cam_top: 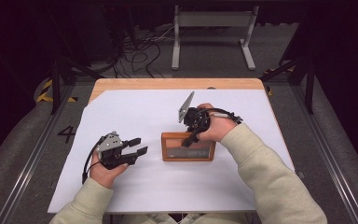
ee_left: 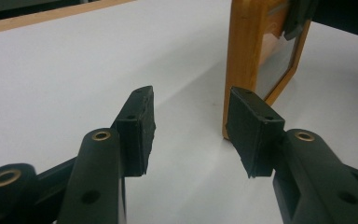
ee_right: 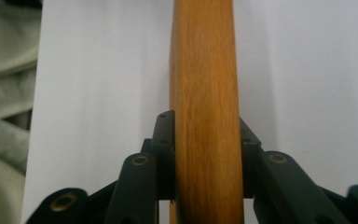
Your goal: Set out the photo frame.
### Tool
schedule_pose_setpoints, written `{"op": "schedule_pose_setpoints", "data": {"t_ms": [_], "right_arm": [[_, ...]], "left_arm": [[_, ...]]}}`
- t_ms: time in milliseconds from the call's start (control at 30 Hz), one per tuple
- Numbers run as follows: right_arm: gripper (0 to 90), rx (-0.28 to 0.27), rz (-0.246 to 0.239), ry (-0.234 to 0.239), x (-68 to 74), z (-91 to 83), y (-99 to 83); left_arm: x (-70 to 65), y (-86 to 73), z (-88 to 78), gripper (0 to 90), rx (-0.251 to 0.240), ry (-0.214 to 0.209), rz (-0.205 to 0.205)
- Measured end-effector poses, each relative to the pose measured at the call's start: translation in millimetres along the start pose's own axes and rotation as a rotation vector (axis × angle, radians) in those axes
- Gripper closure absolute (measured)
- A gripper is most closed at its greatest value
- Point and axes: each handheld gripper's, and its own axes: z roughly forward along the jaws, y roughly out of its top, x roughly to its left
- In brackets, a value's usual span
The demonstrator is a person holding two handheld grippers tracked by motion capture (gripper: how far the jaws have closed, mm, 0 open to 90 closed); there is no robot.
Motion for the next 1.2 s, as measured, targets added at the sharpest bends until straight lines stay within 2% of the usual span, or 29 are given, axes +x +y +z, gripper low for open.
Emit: {"op": "schedule_pose_setpoints", "data": {"t_ms": [100,233,300,400,467,500,533,633,667,733,800,900,967,1100,1167,1200], "right_arm": [[48.4,-0.037,0.055,-0.062,-2.5,-4.0,-4.5],[36.2,-0.083,0.092,-0.102,-6.5,-6.3,-12.3],[34.0,-0.099,0.132,-0.123,-7.5,-10.1,-17.2],[34.1,-0.181,0.161,-0.161,-2.4,-18.5,-27.7],[33.9,-0.202,0.165,-0.179,0.6,-22.5,-31.3],[33.0,-0.229,0.178,-0.207,4.9,-28.2,-36.5],[31.8,-0.292,0.200,-0.250,12.6,-36.7,-48.0],[28.2,-0.357,0.244,-0.314,23.1,-45.0,-68.9],[28.2,-0.357,0.244,-0.314,23.1,-45.0,-68.9],[27.4,-0.405,0.269,-0.354,33.0,-49.0,-87.0],[25.4,-0.460,0.299,-0.375,42.6,-51.3,-103.7],[22.5,-0.522,0.318,-0.412,57.1,-53.6,-128.3],[20.1,-0.560,0.352,-0.433,64.5,-54.9,-145.7],[17.6,-0.610,0.420,-0.465,74.3,-52.9,-178.4],[17.2,-0.621,0.442,-0.468,77.0,-49.5,-190.1],[17.2,-0.621,0.442,-0.468,77.0,-49.5,-190.1]], "left_arm": [[0.0,0.1,0.4,51.9,-0.001,0.000,0.004],[0.5,-0.2,0.7,51.5,-0.001,0.001,0.005],[0.1,-0.1,0.8,51.3,-0.001,0.000,0.002],[-0.4,-0.1,0.9,51.0,0.001,-0.001,0.003],[-0.2,-0.1,0.5,50.7,0.003,0.000,0.004],[-0.4,0.1,0.0,50.7,0.006,0.005,0.004],[-0.4,0.1,0.0,50.3,0.006,0.005,0.004],[-1.4,0.0,0.5,49.7,0.011,0.006,0.005],[-1.9,0.0,0.5,49.7,0.013,0.008,0.005],[-3.1,0.4,-0.3,49.4,0.017,0.012,0.001],[-3.5,0.5,0.1,48.8,0.022,0.014,0.004],[-4.6,1.0,1.5,47.7,0.032,0.011,0.007],[-5.6,1.3,2.1,47.1,0.031,0.011,0.007],[-7.4,0.9,0.5,45.6,0.034,0.010,0.014],[-7.5,0.0,-0.9,45.2,0.033,0.010,0.012],[-7.1,-0.8,-2.6,45.2,0.029,0.011,0.005]]}}
